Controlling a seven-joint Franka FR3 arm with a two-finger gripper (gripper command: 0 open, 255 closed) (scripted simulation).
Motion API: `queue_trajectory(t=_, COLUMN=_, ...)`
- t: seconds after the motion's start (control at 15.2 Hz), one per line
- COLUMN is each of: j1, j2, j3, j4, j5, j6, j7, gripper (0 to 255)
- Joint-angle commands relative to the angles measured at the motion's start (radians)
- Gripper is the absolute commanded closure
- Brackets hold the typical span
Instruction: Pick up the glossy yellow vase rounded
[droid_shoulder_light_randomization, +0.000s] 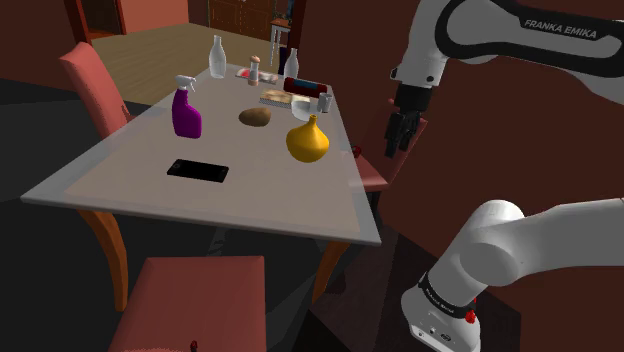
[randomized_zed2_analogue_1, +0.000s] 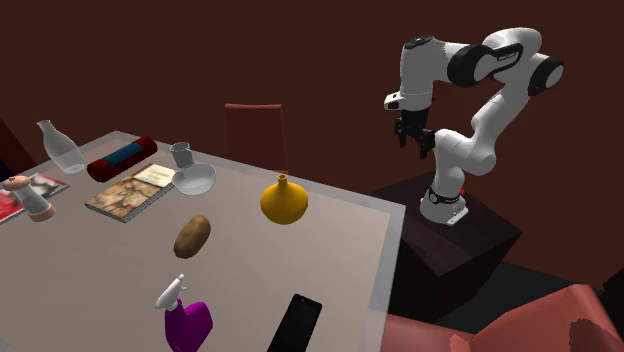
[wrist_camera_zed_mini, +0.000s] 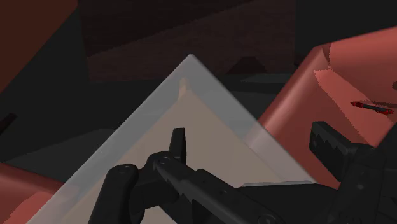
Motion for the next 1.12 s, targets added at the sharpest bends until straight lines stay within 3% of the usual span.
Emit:
queue_trajectory(t=0.0, j1=0.0, j2=0.0, j3=0.0, j4=0.0, j5=0.0, j6=0.0, j7=0.0, gripper=0)
queue_trajectory(t=0.53, j1=-0.017, j2=0.285, j3=-0.047, j4=0.144, j5=-0.052, j6=0.158, j7=-0.067, gripper=0)
queue_trajectory(t=1.06, j1=-0.032, j2=0.576, j3=-0.086, j4=0.366, j5=-0.073, j6=0.248, j7=-0.126, gripper=0)
